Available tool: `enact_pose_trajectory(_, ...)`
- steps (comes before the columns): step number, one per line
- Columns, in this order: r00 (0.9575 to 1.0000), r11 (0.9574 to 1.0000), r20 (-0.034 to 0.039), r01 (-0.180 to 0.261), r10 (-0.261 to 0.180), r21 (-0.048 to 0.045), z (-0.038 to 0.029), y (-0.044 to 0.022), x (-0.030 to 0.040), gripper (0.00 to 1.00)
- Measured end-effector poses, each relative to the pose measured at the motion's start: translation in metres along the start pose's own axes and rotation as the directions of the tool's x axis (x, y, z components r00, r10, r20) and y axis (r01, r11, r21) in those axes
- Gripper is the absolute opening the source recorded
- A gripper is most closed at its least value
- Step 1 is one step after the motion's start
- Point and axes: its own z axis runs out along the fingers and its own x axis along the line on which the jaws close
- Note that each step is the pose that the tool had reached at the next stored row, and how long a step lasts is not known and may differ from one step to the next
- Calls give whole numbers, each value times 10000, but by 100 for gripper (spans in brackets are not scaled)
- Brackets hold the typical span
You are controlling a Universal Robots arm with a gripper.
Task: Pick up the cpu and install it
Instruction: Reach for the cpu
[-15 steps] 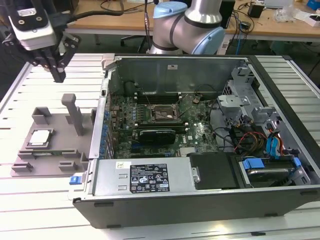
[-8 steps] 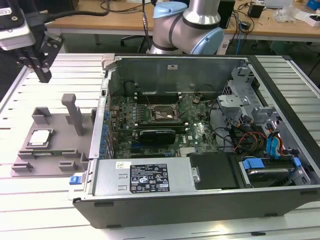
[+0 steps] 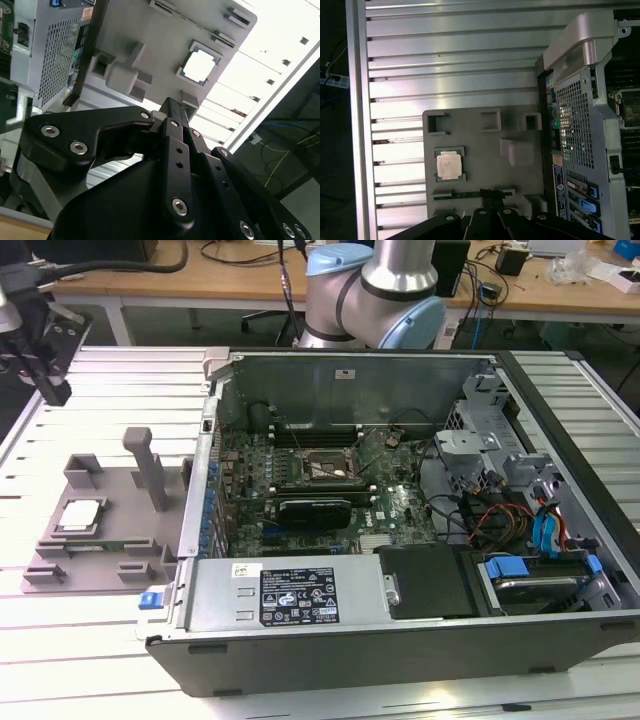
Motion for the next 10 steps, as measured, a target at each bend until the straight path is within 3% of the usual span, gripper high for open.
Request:
enact_pose_trajectory(4,10000,10000,0,-2,2,0,-3,-9,133,11)
enact_pose_trajectory(10,10000,10000,0,-1,1,0,-7,-29,386,11)
